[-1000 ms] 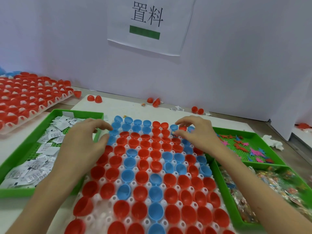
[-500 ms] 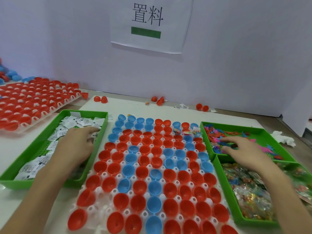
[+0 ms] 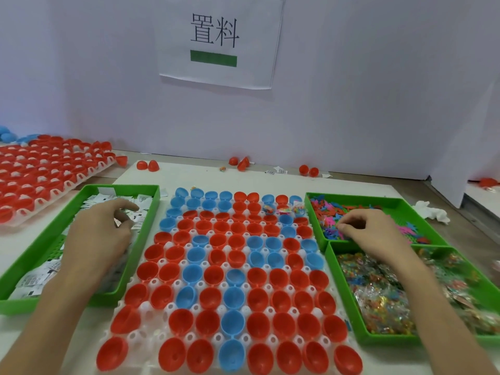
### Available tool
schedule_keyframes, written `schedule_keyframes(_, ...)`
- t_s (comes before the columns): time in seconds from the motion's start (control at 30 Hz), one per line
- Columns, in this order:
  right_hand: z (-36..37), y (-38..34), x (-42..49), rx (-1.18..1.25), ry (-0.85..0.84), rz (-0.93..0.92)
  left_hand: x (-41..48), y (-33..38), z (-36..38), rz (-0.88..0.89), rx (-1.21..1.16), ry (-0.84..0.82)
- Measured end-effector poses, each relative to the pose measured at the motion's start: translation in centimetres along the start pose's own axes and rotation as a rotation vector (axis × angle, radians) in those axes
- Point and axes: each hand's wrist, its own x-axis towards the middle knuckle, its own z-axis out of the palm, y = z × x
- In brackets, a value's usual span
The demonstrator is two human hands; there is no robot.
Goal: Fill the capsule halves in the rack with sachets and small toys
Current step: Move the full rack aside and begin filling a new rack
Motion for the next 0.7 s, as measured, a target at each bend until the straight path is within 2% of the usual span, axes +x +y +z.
schedule_keyframes(0.1, 0.0, -0.3, -0.3, 0.048, -0.025, 0.003, -0.2, 0.8, -0.3, 0.070, -0.103, 0.131)
schedule_keyframes(0.17, 0.0, -0.5, -0.5, 0.057, -0.038, 0.001, -0.4, 1.5, -0.4, 0.140, -0.152, 0.157)
schedule_keyframes(0.43, -0.1, -0.5, -0.5, 0.145, 0.036, -0.008, -0.9, 2.3, -0.3, 0.271, -0.144, 0.057)
schedule_keyframes(0.7, -0.1, -0.4, -0.2, 0.196, 0.213, -0.024, -1.0, 2.3, 0.0, 0.259, -0.171, 0.071)
